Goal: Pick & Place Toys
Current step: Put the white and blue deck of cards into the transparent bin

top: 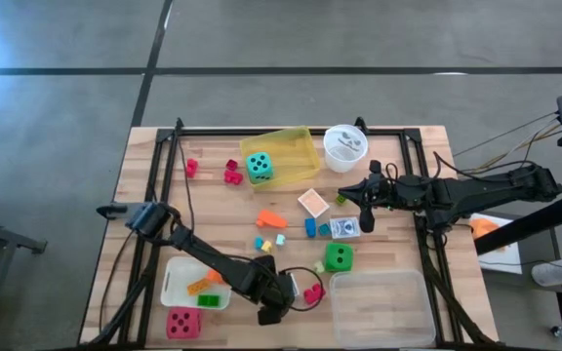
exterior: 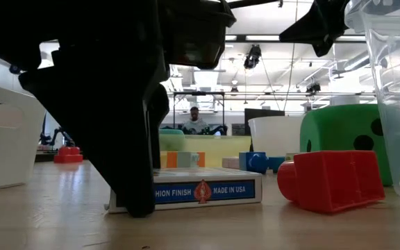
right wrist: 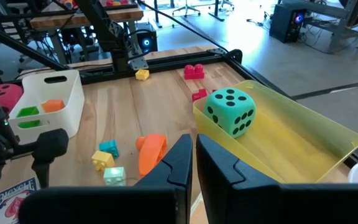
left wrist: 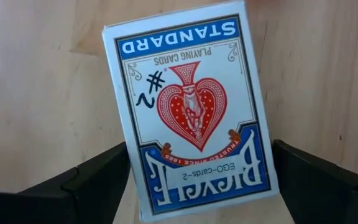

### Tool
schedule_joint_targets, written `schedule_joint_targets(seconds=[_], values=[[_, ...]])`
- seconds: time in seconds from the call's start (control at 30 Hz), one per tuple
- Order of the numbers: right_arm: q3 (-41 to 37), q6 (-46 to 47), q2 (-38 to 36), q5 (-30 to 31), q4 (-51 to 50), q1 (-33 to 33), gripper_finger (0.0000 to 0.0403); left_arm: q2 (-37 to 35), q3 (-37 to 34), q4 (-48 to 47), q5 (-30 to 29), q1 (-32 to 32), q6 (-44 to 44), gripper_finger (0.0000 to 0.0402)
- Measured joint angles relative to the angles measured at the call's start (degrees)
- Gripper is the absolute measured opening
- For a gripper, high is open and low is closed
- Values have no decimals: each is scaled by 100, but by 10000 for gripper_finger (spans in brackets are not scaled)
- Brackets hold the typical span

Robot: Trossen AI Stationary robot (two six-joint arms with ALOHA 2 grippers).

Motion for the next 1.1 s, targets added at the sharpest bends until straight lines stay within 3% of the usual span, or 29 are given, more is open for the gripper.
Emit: schedule_joint_targets(seconds=[0.2,0.4,0.6,0.77,0.93,1.1], values=[[0,0,-1,0,-2,0,20,7,2,-15,-28,0,-110,352],[0,-1,0,0,-2,2,20,11,7,-54,44,-12,-283,279],[0,56,-1,-12,0,2,20,-41,9,-76,277,-13,-377,279],[0,1206,2,-46,8,4,20,-244,-3,-102,1000,-30,-541,283],[-2,1016,219,-137,133,97,20,-602,-7,-99,1405,-42,-585,300],[-2,753,740,-839,941,177,20,-1020,-7,-111,1400,-38,-594,282]])
